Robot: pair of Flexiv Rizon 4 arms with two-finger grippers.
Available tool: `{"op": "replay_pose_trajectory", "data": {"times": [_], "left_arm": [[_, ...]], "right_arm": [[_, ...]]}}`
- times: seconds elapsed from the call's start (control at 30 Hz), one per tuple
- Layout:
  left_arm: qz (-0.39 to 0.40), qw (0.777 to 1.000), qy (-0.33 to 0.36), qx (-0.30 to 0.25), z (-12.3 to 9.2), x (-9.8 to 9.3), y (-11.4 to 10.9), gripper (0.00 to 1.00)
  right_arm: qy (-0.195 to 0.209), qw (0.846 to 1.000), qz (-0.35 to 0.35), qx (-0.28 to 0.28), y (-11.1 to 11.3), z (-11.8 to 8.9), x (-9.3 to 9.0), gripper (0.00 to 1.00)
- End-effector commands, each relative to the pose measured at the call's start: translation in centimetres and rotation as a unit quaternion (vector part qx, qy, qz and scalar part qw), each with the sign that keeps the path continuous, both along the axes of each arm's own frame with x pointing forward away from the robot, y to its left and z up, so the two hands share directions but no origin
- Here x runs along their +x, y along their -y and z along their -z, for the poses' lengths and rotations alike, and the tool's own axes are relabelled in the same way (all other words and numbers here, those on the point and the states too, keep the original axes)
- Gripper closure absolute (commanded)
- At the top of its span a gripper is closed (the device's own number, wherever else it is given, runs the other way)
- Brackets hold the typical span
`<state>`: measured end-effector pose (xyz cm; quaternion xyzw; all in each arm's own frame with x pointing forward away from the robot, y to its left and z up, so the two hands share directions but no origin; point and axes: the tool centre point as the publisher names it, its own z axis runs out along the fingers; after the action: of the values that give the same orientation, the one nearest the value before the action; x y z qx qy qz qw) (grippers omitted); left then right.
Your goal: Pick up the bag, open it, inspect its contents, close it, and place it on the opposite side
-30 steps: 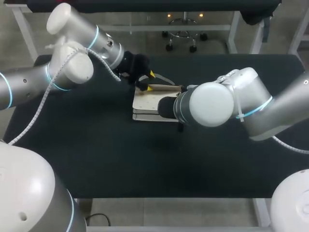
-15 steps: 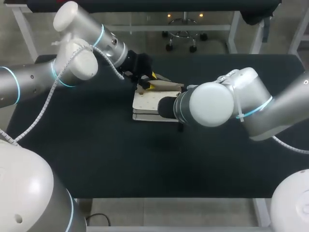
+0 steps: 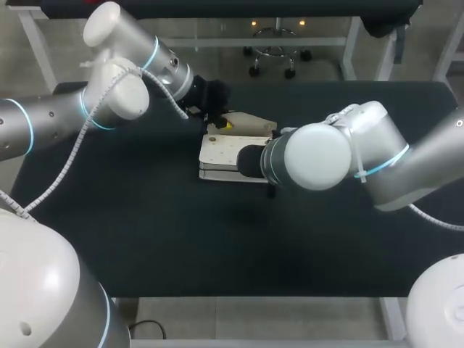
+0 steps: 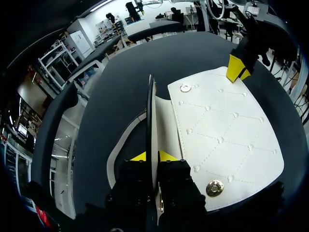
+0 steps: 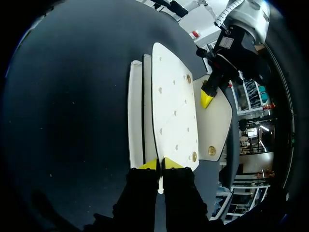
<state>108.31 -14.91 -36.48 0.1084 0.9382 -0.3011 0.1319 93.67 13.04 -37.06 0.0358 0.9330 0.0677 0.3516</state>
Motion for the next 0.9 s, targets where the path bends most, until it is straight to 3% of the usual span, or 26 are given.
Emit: {"op": "replay_pose_trajectory", "data": {"times": [0.03, 0.27, 0.33, 0.37, 0.9], "left_arm": [[0.001, 1.0, -0.001, -0.007, 0.3, 0.2, -0.1, 1.0], [0.001, 1.0, -0.005, -0.021, -0.2, 0.2, -0.3, 1.0], [0.001, 1.0, -0.005, -0.022, -0.4, 0.1, -0.3, 1.0], [0.002, 1.0, -0.005, -0.022, -0.6, 0.0, -0.3, 1.0], [0.002, 1.0, -0.009, -0.025, -3.0, -0.4, -0.8, 1.0]], "right_arm": [[0.001, 1.0, -0.002, 0.002, 0.2, 0.2, -0.1, 1.0], [-0.007, 1.0, -0.006, 0.016, 0.3, -0.2, -0.3, 1.0], [-0.013, 1.0, -0.013, 0.025, 0.3, -0.4, -0.5, 0.21], [-0.014, 0.999, -0.014, 0.026, 0.4, -0.6, -0.7, 0.0], [0.008, 1.0, -0.019, 0.022, 1.4, -6.0, -3.3, 0.0]]}}
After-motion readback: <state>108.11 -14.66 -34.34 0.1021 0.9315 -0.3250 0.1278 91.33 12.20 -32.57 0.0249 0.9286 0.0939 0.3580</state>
